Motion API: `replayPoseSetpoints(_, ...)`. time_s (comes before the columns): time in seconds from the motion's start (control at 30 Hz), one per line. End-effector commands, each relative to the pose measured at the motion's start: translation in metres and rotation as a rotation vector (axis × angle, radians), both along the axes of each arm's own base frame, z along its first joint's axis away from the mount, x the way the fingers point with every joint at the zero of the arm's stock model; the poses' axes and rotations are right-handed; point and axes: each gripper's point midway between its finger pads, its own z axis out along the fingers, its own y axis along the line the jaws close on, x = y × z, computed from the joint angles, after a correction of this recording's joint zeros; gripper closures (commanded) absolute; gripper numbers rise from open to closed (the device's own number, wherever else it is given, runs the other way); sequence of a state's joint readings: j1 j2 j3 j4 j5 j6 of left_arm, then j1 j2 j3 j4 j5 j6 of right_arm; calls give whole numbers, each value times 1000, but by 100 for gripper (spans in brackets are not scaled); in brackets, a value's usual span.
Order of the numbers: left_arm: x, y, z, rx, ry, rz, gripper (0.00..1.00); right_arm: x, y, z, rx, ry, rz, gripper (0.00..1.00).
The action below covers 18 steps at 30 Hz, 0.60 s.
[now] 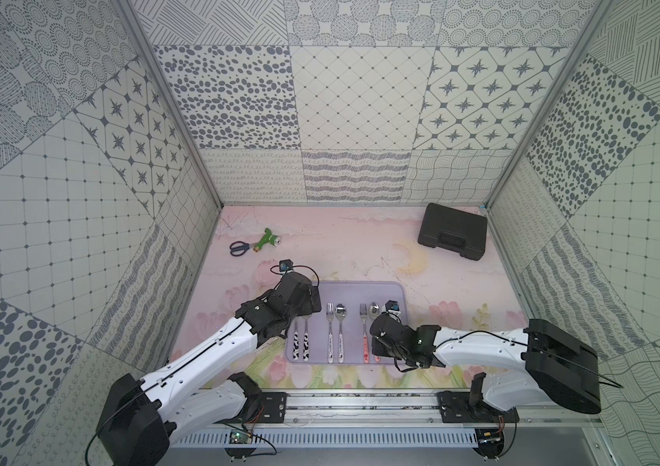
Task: Set the spoon and fork side by side
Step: Place the spoon on the tray.
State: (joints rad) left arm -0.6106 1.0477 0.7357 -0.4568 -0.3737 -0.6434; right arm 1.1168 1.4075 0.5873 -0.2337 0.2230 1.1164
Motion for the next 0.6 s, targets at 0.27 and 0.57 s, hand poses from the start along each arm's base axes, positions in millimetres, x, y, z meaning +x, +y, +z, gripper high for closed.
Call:
replayPoseSetpoints(0.27, 0, 10, 0, 37, -10, 26, 0, -11, -10, -5, -44, 13, -21, 86)
replayPoseSetpoints(0.57, 0, 10, 0, 36, -12, 26, 0, -13, -14, -2, -45, 2, -34, 76)
